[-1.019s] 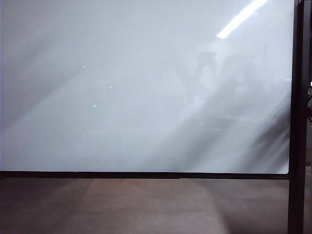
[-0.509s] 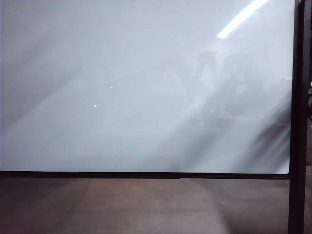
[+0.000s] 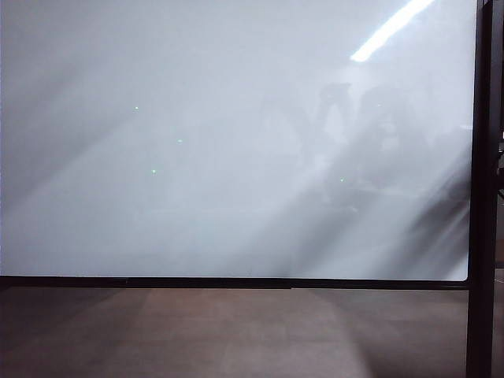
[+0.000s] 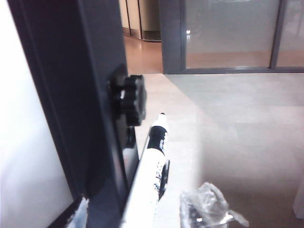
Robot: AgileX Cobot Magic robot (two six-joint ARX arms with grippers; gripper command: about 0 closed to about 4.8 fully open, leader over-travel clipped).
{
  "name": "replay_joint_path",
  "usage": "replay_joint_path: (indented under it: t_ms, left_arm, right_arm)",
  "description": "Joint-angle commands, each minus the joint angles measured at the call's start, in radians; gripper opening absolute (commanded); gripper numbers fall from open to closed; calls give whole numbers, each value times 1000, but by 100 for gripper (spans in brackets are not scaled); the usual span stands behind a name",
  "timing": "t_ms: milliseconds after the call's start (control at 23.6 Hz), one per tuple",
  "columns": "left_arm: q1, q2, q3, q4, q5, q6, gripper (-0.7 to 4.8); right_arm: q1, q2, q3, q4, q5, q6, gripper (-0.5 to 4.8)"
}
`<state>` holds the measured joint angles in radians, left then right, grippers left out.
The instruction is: Reach to the right to find the marker pen, pick it up, and write the number 6 on the whiteboard.
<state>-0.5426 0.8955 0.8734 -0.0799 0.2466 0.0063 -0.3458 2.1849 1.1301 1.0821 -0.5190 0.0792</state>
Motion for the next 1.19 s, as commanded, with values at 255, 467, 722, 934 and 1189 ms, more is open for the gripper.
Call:
replay_joint_path:
  t_ms: [255, 467, 722, 934, 1189]
  left_arm:
    - [0, -1, 7, 6, 0, -3, -6]
    - [0, -1, 7, 6, 0, -2, -6]
    - [0, -1, 7, 6, 0, -2, -6]
    - [0, -1, 7, 6, 0, -3, -6]
    - [0, -1, 7, 6, 0, -3, -6]
  right_arm:
    - [0, -8, 4, -10, 5, -1, 198]
    - [1, -8, 5, -9, 9, -1, 198]
    - [1, -8, 5, -3, 8, -1, 198]
    - [1, -8, 6, 3, 8, -1, 198]
    - [0, -8, 6, 14, 9, -1, 198]
